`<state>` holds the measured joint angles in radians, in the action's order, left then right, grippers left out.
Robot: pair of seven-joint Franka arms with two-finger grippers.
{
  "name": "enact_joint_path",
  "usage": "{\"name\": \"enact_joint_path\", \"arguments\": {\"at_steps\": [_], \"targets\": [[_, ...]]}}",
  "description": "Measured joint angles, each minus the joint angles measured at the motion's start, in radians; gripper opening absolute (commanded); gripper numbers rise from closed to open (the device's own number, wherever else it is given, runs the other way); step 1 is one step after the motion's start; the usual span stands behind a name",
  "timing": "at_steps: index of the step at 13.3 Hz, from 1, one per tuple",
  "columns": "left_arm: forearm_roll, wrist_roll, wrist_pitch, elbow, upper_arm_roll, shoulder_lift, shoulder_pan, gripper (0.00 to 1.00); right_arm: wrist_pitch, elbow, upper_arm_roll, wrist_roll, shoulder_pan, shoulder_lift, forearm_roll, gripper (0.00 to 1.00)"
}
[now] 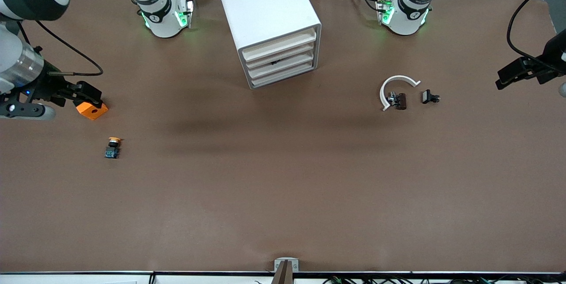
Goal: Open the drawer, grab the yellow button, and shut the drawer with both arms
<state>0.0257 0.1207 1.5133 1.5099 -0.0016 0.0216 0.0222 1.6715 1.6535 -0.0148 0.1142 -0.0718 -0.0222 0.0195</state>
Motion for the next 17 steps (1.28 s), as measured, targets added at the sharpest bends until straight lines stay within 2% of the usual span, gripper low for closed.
{"name": "enact_joint_path", "arguments": {"at_steps": [4,7,13,17], "targets": [[-0.011,-0.002,0.002,0.012,-0.064,-0.007,-0.017,1.0,-0.042,0.0,-0.008,0.0,0.002,0.048,-0.002,1.0],[-0.024,-0.002,0.002,0.014,-0.162,-0.007,-0.098,1.0,-0.058,0.0,-0.016,-0.001,0.024,0.068,-0.002,1.0],[-0.025,-0.002,-0.008,0.046,-0.197,-0.032,-0.113,1.0,-0.068,-0.001,-0.016,-0.001,0.027,0.07,-0.003,1.0],[-0.025,-0.002,-0.013,0.086,-0.284,-0.065,-0.179,1.0,-0.082,-0.034,-0.014,-0.001,0.027,0.072,-0.003,1.0]]}}
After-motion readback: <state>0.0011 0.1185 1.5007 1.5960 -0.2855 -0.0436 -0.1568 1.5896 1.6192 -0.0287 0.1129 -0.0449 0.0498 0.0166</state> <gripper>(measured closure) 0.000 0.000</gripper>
